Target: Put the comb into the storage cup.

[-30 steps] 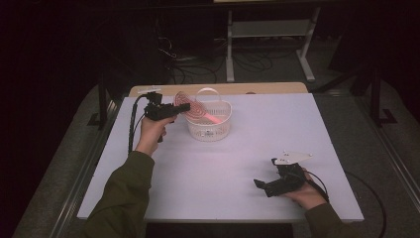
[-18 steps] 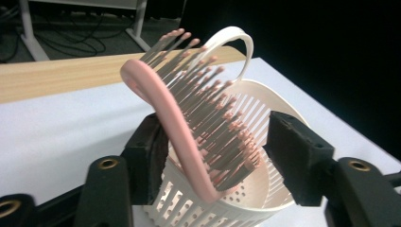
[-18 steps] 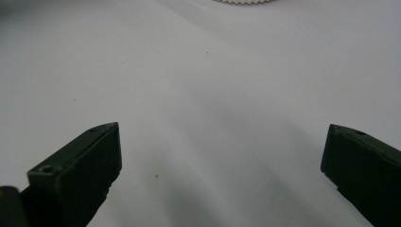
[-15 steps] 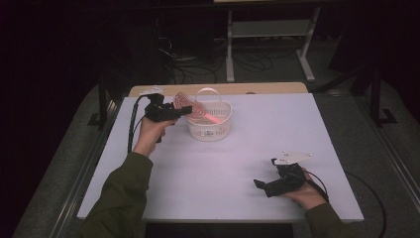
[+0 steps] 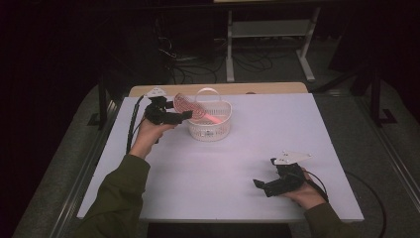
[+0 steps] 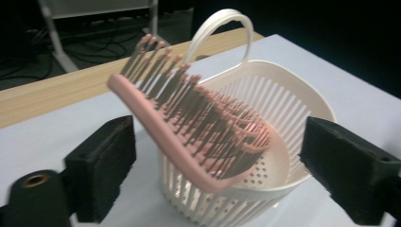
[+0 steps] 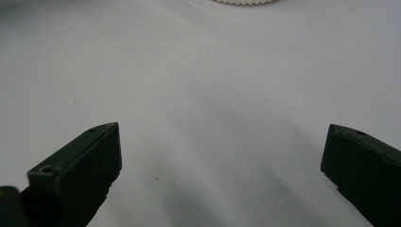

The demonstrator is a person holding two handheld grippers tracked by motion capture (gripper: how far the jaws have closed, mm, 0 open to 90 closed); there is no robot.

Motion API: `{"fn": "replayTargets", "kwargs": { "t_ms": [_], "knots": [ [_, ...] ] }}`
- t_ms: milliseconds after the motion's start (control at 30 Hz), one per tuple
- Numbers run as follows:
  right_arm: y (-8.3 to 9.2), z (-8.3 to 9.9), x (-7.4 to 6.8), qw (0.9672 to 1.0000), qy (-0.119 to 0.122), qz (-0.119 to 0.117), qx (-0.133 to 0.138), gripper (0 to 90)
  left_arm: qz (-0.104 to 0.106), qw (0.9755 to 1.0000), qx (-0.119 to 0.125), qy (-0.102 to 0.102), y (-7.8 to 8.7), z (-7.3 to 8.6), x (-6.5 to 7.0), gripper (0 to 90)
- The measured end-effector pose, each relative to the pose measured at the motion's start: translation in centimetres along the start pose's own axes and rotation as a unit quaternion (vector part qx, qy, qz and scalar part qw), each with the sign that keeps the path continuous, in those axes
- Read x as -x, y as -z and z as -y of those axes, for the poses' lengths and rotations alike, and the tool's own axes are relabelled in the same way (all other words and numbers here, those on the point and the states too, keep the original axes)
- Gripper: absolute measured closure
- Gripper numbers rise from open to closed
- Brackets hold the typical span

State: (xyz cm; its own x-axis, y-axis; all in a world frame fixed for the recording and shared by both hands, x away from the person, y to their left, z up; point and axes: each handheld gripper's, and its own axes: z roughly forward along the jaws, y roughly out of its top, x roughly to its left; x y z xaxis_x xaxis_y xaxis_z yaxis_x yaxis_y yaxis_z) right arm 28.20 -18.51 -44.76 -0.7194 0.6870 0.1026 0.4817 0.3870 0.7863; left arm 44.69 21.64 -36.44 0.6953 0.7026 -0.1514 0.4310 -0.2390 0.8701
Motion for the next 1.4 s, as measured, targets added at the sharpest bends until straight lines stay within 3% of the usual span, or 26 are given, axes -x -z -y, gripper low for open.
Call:
{"fn": "replayTargets", "kwargs": {
  "t_ms": [333, 733, 1033, 1400],
  "knots": [
    [0.3, 0.2, 0.2, 1.0, -0.001, 0.001, 0.004, 0.0, 0.001, 0.9996, -0.02, -0.021, 0.5, 0.9, 0.6, 3.7],
    [0.2, 0.1, 0.0, 1.0, 0.0, 0.004, 0.0, 0.0, 0.01, 0.9976, -0.047, -0.05, 1.2, 2.2, 2.0, 3.4],
    [0.2, 0.1, 0.1, 1.0, -0.001, 0.005, -0.001, 0.0, 0.01, 0.9969, -0.058, -0.053, 2.1, 3.7, 2.2, 3.4],
    [0.1, 0.1, 0.1, 1.0, -0.001, 0.004, -0.003, 0.0, 0.035, 0.9932, -0.079, -0.077, 2.8, 5.3, 3.4, 0.0]
  ]
}}
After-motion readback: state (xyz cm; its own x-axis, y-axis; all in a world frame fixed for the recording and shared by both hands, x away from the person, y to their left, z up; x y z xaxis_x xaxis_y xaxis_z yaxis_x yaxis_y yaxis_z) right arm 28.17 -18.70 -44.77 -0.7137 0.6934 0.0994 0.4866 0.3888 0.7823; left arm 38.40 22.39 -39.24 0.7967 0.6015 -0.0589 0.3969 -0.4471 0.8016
